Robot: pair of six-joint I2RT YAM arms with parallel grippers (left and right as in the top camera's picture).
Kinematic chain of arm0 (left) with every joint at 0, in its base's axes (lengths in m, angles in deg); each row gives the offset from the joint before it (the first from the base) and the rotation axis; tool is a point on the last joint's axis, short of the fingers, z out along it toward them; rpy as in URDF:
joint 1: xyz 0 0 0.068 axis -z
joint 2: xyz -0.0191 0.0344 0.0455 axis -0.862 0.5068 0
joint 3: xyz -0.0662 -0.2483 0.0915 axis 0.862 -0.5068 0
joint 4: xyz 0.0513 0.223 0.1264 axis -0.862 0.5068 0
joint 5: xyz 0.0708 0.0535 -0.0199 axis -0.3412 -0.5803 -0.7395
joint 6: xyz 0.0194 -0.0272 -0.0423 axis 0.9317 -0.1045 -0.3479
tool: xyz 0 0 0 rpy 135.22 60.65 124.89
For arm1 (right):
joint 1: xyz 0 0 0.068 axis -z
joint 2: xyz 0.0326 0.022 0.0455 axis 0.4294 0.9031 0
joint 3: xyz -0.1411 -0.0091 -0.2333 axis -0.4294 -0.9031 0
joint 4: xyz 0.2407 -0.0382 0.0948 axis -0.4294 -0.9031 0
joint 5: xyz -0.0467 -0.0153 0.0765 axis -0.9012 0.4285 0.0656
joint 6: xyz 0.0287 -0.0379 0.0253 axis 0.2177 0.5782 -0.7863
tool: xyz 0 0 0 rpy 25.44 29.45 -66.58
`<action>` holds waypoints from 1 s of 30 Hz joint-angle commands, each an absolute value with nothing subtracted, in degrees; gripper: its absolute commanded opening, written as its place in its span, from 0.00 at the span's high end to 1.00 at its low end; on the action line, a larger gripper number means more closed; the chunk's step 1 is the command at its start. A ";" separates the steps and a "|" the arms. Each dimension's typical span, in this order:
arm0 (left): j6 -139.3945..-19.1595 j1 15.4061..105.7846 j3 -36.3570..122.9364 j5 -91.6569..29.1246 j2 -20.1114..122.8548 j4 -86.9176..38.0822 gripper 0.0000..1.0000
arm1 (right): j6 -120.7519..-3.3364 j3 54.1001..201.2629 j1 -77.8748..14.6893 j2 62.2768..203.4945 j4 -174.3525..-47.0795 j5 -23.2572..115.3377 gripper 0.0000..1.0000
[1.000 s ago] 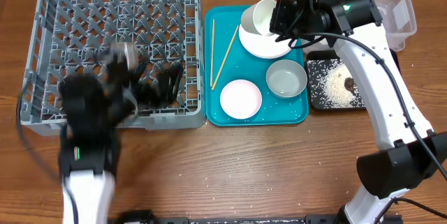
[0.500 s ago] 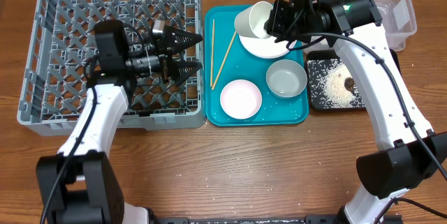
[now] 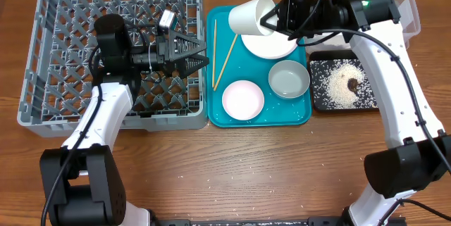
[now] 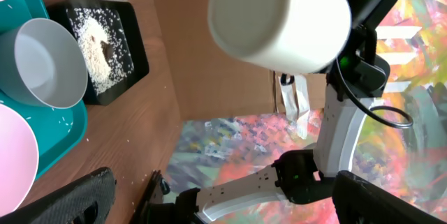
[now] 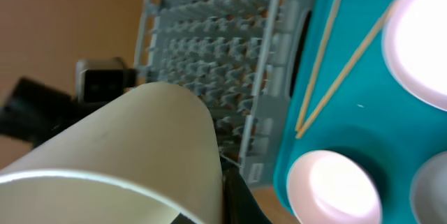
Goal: Sort waste into correct bins and load items into the dishwasher
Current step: 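Lift the cup toward the left gripper and hand it over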
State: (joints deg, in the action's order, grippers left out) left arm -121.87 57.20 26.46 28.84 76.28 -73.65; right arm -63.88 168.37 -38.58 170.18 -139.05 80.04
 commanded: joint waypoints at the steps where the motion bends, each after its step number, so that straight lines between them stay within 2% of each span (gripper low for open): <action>1: -119.66 56.85 26.90 29.71 75.99 -73.93 0.00 | -61.13 165.48 -38.40 170.34 -135.73 89.33 0.96; 7: -118.24 57.00 26.90 29.69 75.99 -73.89 0.00 | -64.19 153.86 -37.88 171.02 -120.93 104.39 0.96; 13: -118.26 57.61 26.90 29.65 75.99 -73.89 0.00 | -71.64 146.66 -40.06 172.68 -107.95 107.05 0.96; 27: -118.24 58.51 26.90 29.63 75.99 -73.89 0.00 | -73.96 146.38 -46.38 174.49 -103.08 105.17 0.96; 30: -118.26 58.51 26.90 29.63 75.99 -73.89 0.04 | -75.20 146.38 -47.30 175.43 -102.05 105.11 0.96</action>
State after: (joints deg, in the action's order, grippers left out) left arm -119.33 58.07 26.46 28.99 76.28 -73.65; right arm -73.69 146.38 -46.55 174.21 -103.27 105.06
